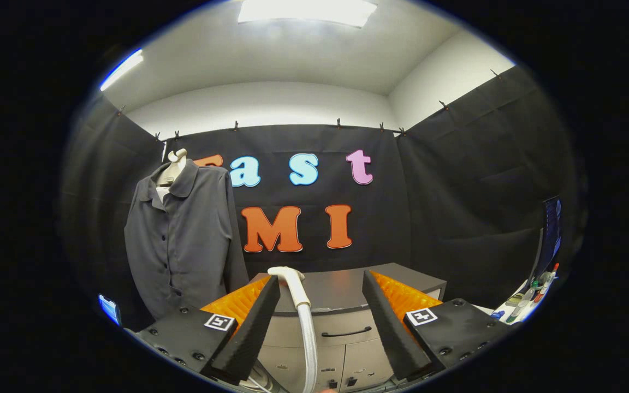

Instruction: Iron the clothes twice with a garment steamer, once on the left side and once on the right side.

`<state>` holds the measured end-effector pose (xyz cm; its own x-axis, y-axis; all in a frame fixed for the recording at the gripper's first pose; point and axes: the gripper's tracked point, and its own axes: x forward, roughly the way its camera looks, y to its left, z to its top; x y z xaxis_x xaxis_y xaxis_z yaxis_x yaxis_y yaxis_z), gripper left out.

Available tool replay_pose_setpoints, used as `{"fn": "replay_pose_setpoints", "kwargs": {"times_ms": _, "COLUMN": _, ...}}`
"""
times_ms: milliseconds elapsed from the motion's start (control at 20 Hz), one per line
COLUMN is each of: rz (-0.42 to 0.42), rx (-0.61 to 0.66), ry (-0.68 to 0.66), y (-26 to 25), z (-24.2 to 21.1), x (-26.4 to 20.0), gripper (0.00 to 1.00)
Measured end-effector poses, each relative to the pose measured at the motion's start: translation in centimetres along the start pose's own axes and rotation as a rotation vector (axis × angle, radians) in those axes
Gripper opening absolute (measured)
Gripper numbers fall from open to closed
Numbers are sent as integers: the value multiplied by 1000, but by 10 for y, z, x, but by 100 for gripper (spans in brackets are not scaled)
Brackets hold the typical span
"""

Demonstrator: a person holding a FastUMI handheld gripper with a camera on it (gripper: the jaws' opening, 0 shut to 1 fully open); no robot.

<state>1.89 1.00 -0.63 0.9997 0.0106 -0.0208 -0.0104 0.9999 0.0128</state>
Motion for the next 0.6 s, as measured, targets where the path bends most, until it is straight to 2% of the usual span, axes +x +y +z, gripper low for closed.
{"fn": "replay_pose_setpoints", "kwargs": {"times_ms": 600, "rz": -3, "rx": -9, "ry": -9, "y": 3, "z": 4, "x": -15, "gripper": 98}}
